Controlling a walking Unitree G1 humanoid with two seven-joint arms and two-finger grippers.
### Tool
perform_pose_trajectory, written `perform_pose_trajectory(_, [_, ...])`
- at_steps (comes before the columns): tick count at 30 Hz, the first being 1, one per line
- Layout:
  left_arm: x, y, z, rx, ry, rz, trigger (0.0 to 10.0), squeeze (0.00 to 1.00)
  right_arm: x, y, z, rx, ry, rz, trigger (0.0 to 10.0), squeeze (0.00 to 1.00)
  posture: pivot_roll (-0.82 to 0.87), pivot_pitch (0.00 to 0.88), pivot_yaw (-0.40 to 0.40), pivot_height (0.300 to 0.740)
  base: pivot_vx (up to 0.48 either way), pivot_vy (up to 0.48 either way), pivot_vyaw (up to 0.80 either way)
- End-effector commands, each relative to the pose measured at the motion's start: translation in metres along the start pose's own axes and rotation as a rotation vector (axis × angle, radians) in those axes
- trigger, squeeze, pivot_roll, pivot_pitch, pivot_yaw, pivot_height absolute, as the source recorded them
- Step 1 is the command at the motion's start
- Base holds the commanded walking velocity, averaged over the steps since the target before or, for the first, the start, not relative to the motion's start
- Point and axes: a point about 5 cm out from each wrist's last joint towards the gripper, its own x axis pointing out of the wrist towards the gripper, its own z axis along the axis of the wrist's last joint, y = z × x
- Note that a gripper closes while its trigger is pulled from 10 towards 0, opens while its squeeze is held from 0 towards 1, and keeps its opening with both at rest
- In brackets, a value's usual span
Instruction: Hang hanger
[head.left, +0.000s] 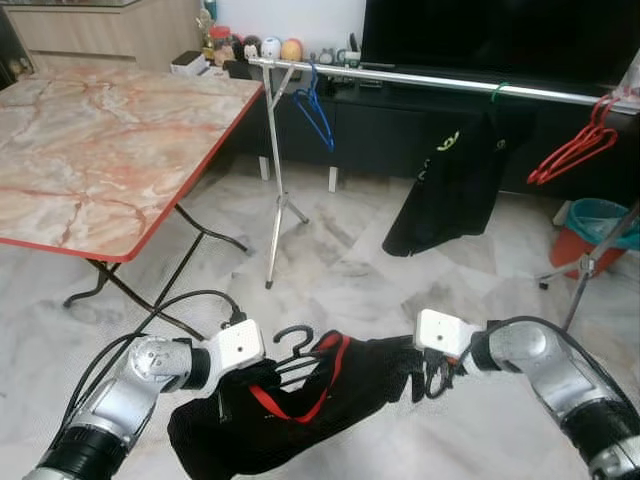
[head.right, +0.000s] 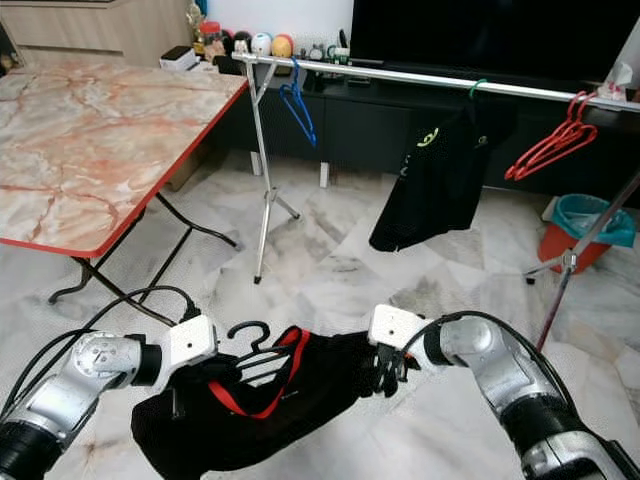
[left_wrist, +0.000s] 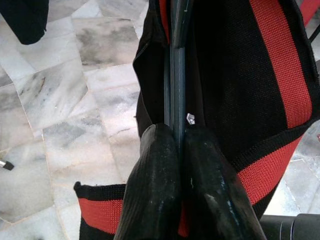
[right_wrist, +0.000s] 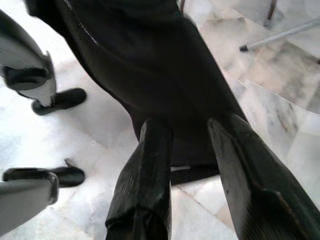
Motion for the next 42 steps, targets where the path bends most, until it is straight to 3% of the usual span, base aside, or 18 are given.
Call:
perform_pose_trajectory(1, [-0.004,0.005,0.009,0.029,-0.035,0.007,10.0,0.00,-0.002,-0.006,0.000,-0.012,0.011,-0.028,10.0,0.00,0.09,0.000,-0.016,0.740,0.000,0.000,0.00])
perform_pose_trajectory(15, [-0.020,-0.002,0.009,0.061,0.000,-0.092,10.0,0.00,-0.007,-0.008,-0.012,-0.038,0.043,-0.024,10.0,0.00,0.10,0.000,-0.016,0.740,0.000,0.000,0.00])
perform_pose_trajectory(22, [-0.022,-0.005,0.014,0.052,-0.025,-0.117,10.0,0.00,-0.001,-0.005,-0.009,0.015,-0.014,-0.010,10.0,0.00,0.10,0.000,-0.019,0.740,0.000,0.000,0.00])
perform_pose_trajectory(26, [-0.022,-0.004,0.020,0.050,-0.047,-0.119,10.0,0.00,0.002,0.006,-0.009,0.043,-0.043,0.089,10.0,0.00,0.10,0.000,-0.020,0.740,0.000,0.000,0.00])
perform_pose_trajectory(41, [-0.024,-0.001,0.018,0.043,-0.034,-0.108,10.0,0.00,-0.003,0.018,-0.025,0.072,0.029,0.202,10.0,0.00,0.10,0.000,-0.020,0.740,0.000,0.000,0.00])
perform_pose_trajectory(42, [-0.025,0.000,0.018,0.044,-0.034,-0.106,10.0,0.00,-0.002,0.019,-0.025,0.078,0.026,0.203,8.8,0.00,0.10,0.000,-0.020,0.740,0.000,0.000,0.00])
